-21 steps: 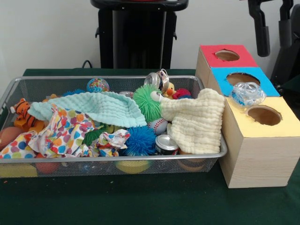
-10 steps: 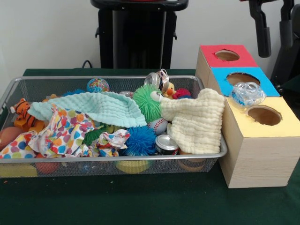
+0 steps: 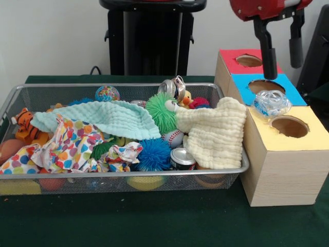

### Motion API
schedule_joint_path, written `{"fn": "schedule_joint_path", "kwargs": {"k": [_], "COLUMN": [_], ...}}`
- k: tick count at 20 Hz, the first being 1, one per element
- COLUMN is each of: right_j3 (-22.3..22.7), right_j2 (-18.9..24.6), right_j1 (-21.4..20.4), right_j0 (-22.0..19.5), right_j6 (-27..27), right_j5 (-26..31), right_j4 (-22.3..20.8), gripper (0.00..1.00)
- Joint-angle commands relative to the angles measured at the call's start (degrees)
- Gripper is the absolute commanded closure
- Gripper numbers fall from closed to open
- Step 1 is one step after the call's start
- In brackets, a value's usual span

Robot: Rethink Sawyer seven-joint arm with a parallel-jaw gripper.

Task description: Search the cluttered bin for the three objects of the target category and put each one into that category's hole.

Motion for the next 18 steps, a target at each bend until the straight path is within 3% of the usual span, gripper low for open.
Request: {"fn": "schedule_joint_path", "kwargs": {"k": [1,13,18], "right_j3": [2.05,2.0,2.02], "right_j2": [1.11,0.19,0.99], "right_j1": [3.63,5.03,5.11], "right_j0": [-1.57,-0.72,-0.91], "right_j6": [-4.82,-3.69,-2.46], "right_j5": [0.29,-2.67,-2.54], "right_j4": [-2.74,-5.44,-4.41], "gripper": [0.0,0.0,0.0]}}
